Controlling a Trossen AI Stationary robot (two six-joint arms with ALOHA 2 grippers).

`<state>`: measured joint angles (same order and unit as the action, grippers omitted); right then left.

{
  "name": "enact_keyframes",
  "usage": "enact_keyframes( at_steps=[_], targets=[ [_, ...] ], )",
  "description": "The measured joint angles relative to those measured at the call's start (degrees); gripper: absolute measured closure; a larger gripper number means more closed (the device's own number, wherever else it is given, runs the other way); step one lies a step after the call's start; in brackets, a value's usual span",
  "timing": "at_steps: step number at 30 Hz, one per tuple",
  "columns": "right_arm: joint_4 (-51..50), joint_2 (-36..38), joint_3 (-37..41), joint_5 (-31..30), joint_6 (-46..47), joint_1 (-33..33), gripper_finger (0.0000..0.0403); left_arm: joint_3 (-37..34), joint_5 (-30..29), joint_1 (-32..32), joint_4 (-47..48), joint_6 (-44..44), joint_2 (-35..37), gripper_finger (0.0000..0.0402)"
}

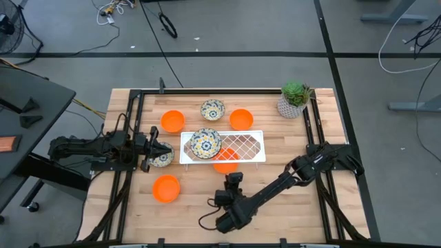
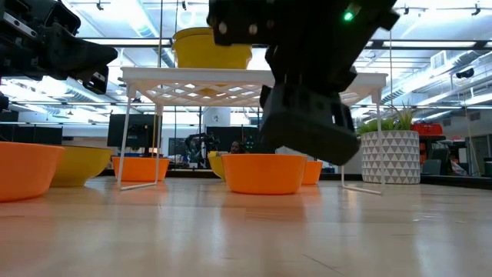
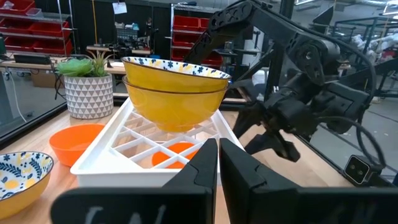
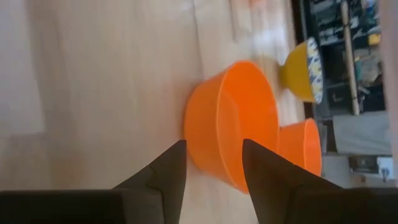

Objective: Pick & Place Mini bowls
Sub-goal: Put the orange bowl on the shelf

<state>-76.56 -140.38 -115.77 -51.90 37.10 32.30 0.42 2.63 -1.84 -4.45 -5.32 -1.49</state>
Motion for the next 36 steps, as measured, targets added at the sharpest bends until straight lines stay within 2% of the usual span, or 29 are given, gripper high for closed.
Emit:
enact_keyframes(
  at_steps=[7,25,31,36],
  targets=[
    [-3.1,0.0,0.0,4.9,1.4,-1.5,0.0245,0.0,0.0,0.0,0.0,0.0,0.0,0.0378],
    [-4.0,0.0,0.0,5.0,-5.5,-3.1,0.0245,0.0,0.0,0.0,0.0,0.0,0.0,0.0378],
    [-2.9,0.0,0.0,7.9,-8.4,-3.4,0.0245,0.0,0.0,0.0,0.0,0.0,0.0,0.0378],
    [-2.7,0.1,0.0,8.0,-9.1,-3.5,0.0245,0.0,0.0,0.0,0.0,0.0,0.0,0.0378]
  ],
)
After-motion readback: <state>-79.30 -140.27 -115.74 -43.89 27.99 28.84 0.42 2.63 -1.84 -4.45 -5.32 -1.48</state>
